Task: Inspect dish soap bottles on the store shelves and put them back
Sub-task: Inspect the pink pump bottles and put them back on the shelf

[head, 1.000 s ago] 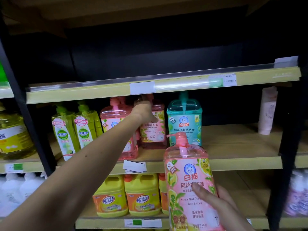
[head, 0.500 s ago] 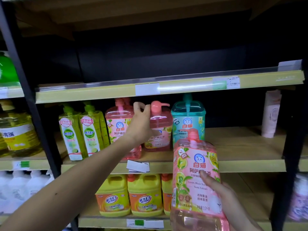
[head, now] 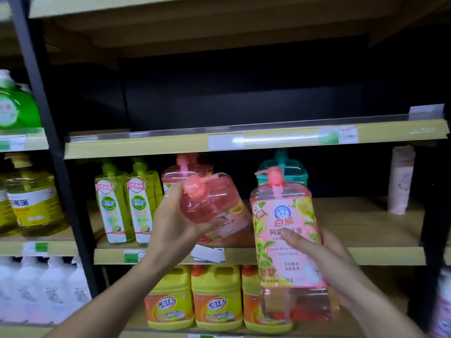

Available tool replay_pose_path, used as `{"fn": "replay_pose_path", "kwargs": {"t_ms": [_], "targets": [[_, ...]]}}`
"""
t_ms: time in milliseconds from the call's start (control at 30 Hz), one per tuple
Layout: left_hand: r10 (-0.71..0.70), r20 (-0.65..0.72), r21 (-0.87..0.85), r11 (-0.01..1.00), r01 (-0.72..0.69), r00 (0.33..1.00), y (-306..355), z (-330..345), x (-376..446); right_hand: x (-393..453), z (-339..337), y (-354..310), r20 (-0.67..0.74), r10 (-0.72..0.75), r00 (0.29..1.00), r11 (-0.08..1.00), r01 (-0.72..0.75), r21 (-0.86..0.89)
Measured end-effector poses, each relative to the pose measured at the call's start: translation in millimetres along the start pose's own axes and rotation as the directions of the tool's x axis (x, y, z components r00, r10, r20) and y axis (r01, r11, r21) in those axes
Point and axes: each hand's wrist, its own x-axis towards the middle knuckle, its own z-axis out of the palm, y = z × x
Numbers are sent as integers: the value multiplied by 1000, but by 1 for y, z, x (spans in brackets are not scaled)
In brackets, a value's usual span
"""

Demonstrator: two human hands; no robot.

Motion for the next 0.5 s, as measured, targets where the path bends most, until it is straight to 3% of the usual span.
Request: {"fn": "replay_pose_path", "kwargs": {"t_ms": [200, 300, 500], "targets": [[-36, -174, -172, 985, 5, 984, 27, -52, -11, 46, 40, -17, -16, -73, 997, 987, 70, -142], [-50, -246, -169, 986, 8, 968, 25, -73, -21, 70, 60, -18, -59, -66, 996, 976, 52, -212], [-155, -253, -162, 980, 117, 955, 1, -110, -51, 108, 98, -19, -183, -139, 973, 945, 76, -317]]}}
